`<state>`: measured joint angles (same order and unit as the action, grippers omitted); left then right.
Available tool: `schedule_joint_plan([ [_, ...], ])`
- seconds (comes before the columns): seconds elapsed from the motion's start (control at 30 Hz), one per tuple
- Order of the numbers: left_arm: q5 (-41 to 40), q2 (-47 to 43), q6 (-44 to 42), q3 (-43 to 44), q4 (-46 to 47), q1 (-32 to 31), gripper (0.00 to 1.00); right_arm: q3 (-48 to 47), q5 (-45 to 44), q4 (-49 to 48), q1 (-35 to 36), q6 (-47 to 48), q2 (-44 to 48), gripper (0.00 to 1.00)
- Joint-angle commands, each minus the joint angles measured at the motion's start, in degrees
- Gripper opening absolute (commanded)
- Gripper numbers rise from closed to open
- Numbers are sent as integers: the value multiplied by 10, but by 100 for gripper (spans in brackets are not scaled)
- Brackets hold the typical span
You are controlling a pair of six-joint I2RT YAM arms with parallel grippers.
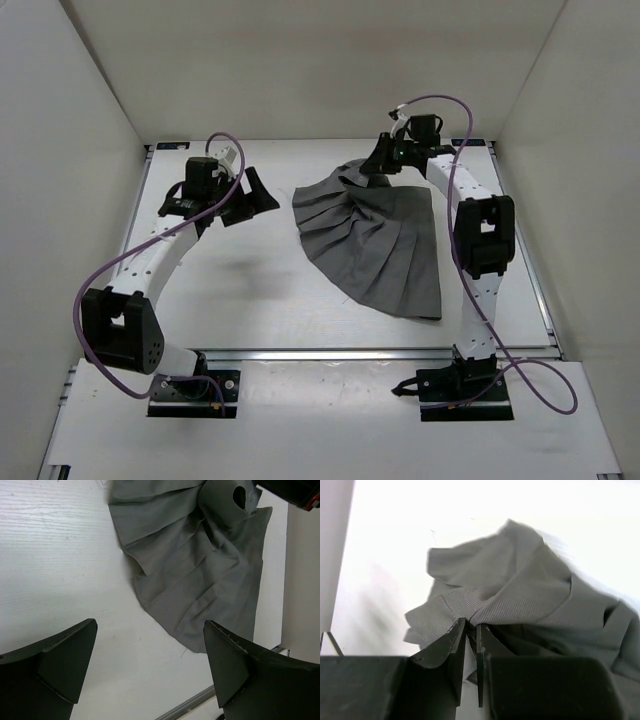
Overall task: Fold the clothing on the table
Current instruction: Move the skirt to the center of the board
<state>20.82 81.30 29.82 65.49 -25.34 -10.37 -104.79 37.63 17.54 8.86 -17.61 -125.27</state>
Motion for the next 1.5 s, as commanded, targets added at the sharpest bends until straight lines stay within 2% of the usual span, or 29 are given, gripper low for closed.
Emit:
schedule_joint_plan([
  [0.0,13,-5,-3,2,0,-10,99,-48,33,-36,22,15,70,0],
  [0.07,7,-11,-4,2,-6,-12,99,-59,12,-16,27,33,79,0],
  [0.17,6,-11,-7,-3,-12,-17,99,-63,-90,13,16,63,98,0],
  [0.27,12,-2,-10,5,-13,-20,98,-73,-142,32,-31,58,105,0],
  [0.4,12,18,-11,18,-9,-32,98,-60,-67,-7,-103,20,120,0],
  [0.5,19,33,-9,27,2,-36,98,-38,2,-36,-111,7,130,0],
  [0.67,29,46,-18,44,6,-30,99,-25,43,-34,-44,52,128,0],
  [0.83,21,19,-25,33,-1,-13,99,-32,55,-18,77,87,121,0],
  [1.03,-39,-89,-37,6,-31,32,98,-20,65,8,212,115,173,0],
  [1.13,-104,-151,-42,13,-58,40,98,7,76,8,263,127,232,0],
  [1.23,-144,-174,-45,38,-65,33,98,65,76,-23,271,125,296,1],
  [1.33,-144,-181,-36,45,-55,32,99,130,61,-75,235,102,328,0],
  [1.47,-122,-171,-28,27,-41,25,99,96,76,-64,163,87,247,0],
])
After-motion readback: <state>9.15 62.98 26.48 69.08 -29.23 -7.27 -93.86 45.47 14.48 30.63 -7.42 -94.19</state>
